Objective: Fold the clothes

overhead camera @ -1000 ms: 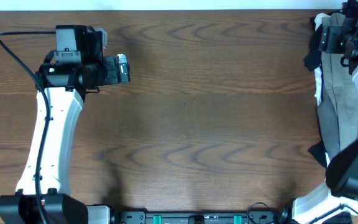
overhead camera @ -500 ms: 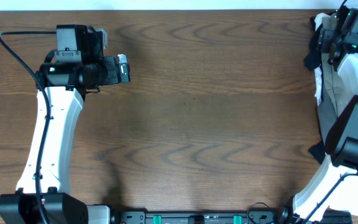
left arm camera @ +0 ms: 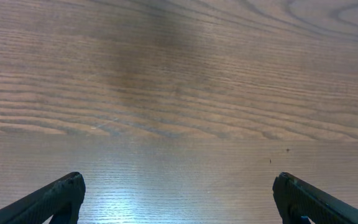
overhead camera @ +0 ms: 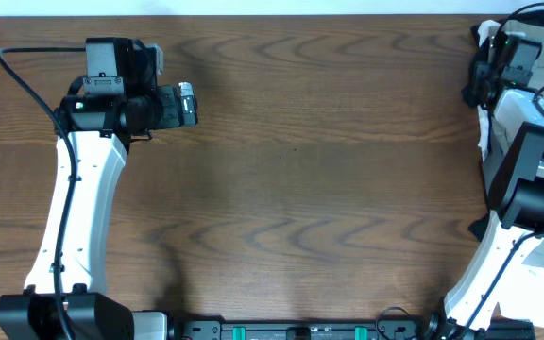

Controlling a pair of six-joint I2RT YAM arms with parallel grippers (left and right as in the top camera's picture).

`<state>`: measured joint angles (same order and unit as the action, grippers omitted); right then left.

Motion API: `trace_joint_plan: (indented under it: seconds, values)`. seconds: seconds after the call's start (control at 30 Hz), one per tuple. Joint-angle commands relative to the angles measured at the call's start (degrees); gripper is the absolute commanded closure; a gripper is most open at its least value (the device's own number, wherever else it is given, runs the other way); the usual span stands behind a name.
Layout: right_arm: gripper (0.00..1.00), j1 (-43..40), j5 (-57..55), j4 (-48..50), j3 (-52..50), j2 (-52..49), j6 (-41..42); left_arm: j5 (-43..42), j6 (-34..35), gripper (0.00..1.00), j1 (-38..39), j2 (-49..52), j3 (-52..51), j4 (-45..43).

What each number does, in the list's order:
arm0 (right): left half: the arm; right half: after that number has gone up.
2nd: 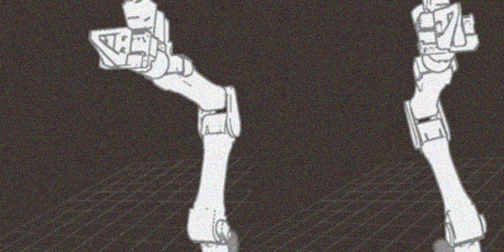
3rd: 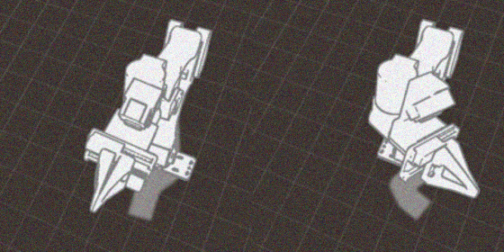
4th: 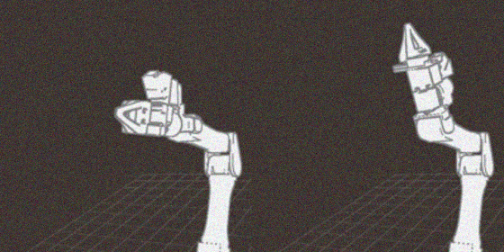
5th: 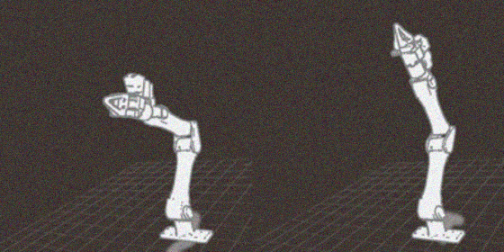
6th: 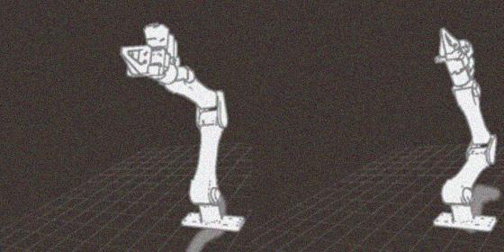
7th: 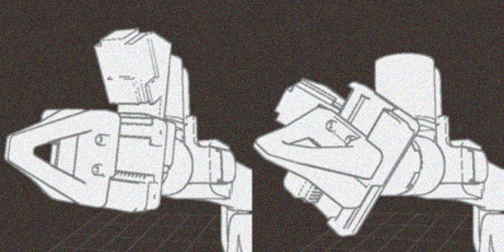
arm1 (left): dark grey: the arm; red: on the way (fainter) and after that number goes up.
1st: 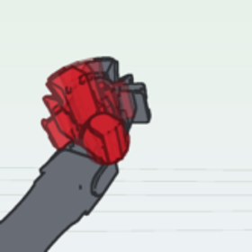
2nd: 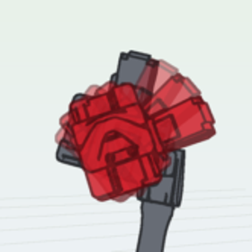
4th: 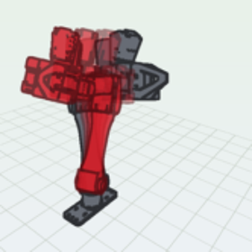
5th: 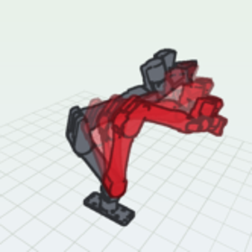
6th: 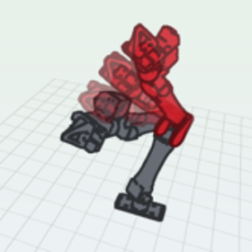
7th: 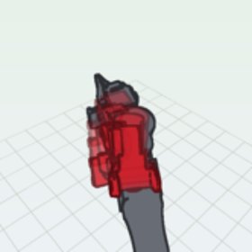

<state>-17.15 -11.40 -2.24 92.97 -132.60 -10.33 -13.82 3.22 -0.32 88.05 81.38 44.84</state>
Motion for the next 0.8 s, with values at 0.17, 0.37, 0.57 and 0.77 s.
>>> trace_joint_plan:
  seconds: [0.17, 0.37, 0.57, 0.77]
  values:
    - [0.7, -0.46, 0.24, 0.81, 1.11, 0.11, 0.39, -0.72, 0.72, 0.02, -0.26, -0.07, 0.98, 0.11]
    - [0.96, -0.42, 0.26, 0.83, 1.11, 3.96, 0.42, -0.72, 0.72, 0.02, -0.26, -0.07, 0.98, 0.11]
    - [0.99, -0.42, 0.28, -0.13, 1.11, 6.91, 0.39, -0.72, 0.72, 0.02, -0.26, -0.07, 0.98, 0.11]
    - [0.99, 0.33, 0.52, -2.29, 1.11, 9.94, 0.35, -0.72, 0.72, 0.02, -0.26, -0.07, 0.98, 0.11]
